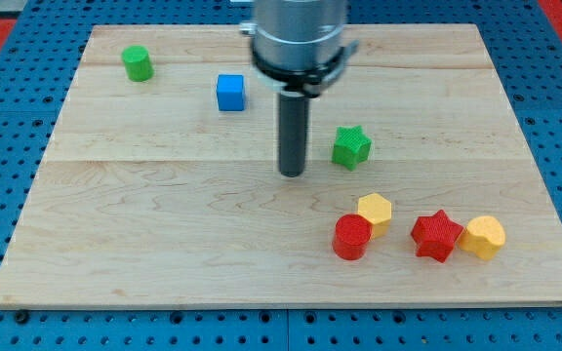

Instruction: Move the green star slightly towards right

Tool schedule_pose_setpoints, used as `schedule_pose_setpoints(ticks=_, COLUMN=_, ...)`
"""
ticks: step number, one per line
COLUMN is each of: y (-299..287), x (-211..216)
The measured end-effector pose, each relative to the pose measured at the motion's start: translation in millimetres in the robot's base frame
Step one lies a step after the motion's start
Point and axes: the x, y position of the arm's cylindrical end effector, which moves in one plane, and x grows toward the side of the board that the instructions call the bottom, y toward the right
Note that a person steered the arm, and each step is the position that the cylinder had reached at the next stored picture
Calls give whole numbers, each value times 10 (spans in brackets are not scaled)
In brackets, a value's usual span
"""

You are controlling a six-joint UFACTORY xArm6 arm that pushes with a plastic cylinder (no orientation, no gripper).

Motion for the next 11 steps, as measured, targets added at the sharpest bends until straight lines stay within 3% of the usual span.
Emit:
schedule_pose_setpoints(ticks=3, y=99, x=-411)
schedule_pose_setpoints(ticks=7, y=770, x=-374)
schedule_pose_setpoints(ticks=11, y=464, x=-178)
